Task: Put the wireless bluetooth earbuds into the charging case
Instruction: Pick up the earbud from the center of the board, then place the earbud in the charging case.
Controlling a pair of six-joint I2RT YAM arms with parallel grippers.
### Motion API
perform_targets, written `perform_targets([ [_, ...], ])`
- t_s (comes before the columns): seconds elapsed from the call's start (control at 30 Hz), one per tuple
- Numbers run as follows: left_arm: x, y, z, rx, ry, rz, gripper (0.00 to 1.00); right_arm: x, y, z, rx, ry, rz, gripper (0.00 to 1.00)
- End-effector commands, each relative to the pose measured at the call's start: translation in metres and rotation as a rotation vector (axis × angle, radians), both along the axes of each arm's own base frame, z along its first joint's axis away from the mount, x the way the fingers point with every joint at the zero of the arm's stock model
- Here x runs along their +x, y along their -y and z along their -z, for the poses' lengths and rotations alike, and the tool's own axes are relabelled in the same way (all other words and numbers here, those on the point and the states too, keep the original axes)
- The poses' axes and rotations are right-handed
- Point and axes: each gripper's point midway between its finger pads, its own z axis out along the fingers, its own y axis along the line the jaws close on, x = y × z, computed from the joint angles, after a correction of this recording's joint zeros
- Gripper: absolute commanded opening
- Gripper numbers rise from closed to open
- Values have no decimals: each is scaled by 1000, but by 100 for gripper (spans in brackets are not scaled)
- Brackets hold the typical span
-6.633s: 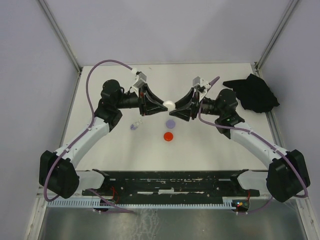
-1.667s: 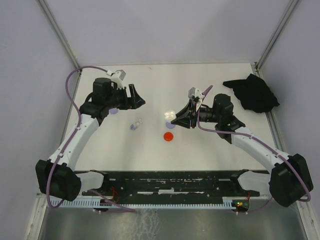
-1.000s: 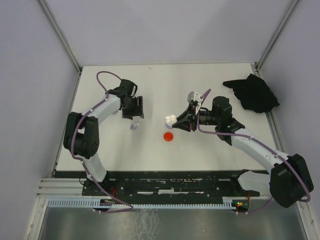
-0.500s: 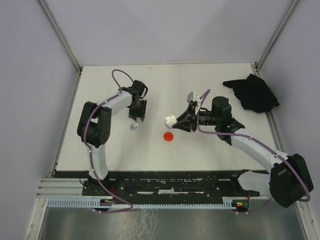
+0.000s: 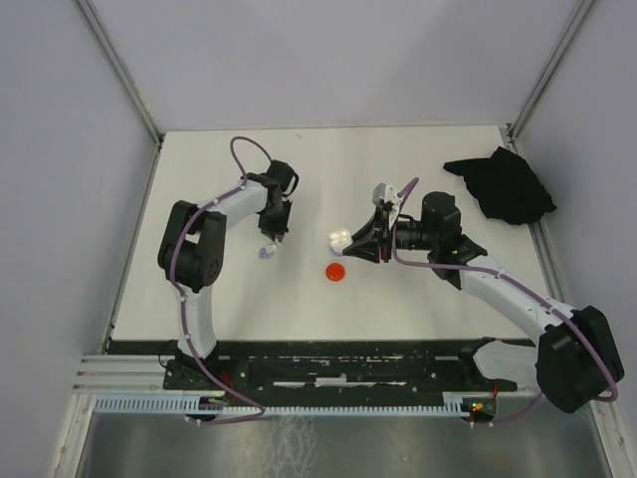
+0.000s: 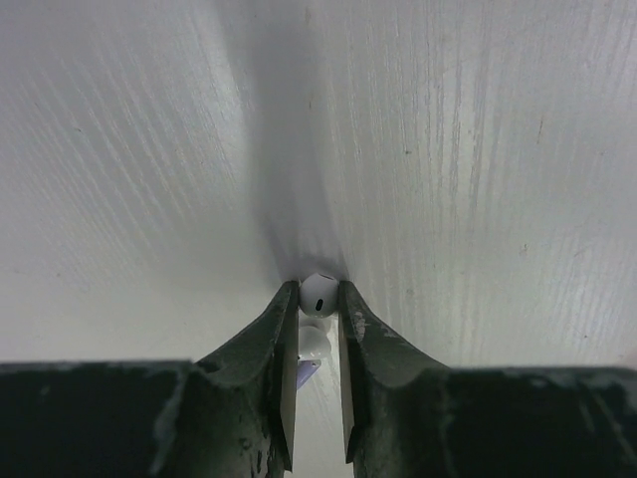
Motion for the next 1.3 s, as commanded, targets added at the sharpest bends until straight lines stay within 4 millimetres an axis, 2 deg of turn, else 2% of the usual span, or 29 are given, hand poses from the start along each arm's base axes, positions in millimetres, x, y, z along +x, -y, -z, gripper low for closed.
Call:
perform_targets([
  [0.0,-7,4,-4,-10,2,58,22,3,-3,-18,32,62,-5,2],
  [0.13,2,12,-39,-55,132,73,22,4,-3,-24,51,90,2,2],
  [0.23,10,20,-76,-99,251,93,22,8,-3,-31,71,110,18,2],
  [0.4,14,41,-153,-205,489,159,20,13,-3,-43,93,147,52,2],
  [0.53,3,64,-212,-293,686,240,20,17,-1,-53,113,176,83,2],
  [0.77,-24,79,-295,-452,976,346,20,24,2,-63,138,220,135,2],
  [0.9,-50,88,-329,-554,1110,459,20,26,3,-68,158,251,147,2],
  [1.0,-70,95,-346,-630,1206,549,20,26,2,-73,171,262,150,2],
  [1.17,-101,107,-367,-687,1332,710,20,27,2,-78,189,278,148,2],
  [1.27,-113,113,-373,-672,1390,798,20,26,1,-80,198,284,141,2],
])
